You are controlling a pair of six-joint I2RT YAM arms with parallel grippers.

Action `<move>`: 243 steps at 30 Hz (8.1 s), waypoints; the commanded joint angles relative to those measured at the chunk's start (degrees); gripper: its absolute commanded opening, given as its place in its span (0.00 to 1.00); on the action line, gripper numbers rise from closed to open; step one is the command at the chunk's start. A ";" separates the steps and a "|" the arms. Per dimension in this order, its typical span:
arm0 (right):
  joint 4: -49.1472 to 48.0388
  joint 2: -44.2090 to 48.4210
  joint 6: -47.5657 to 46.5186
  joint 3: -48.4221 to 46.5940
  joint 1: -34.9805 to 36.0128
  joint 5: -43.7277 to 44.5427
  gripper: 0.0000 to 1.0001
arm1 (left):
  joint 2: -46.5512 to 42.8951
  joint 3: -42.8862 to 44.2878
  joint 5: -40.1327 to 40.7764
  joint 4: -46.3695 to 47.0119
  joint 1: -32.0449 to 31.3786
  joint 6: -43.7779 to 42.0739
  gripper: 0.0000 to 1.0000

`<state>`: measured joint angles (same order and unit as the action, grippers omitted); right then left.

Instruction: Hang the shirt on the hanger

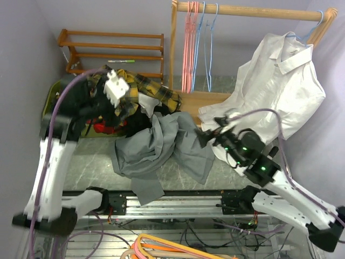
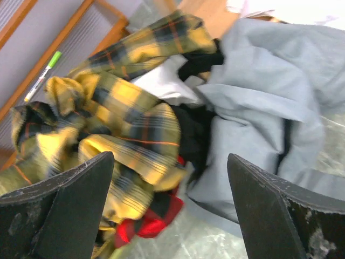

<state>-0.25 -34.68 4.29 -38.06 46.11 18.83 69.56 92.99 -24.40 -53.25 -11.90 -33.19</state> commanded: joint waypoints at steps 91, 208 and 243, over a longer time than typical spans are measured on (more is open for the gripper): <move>6.24 -29.71 41.26 6.30 -32.11 1.80 0.00 | 3.23 -28.13 15.24 8.60 -33.24 -2.36 0.97; -22.74 -37.97 47.53 5.71 -46.52 -47.36 0.16 | 26.75 -8.04 24.92 29.49 -19.65 7.74 0.51; 19.21 -50.24 25.13 -69.58 -31.59 -25.85 0.61 | 6.50 -20.94 16.89 29.00 -20.09 35.47 0.98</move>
<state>11.33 -80.77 33.41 -102.56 9.52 -12.32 74.70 70.85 -7.70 -30.52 -31.68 -2.09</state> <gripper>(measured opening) 0.615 0.988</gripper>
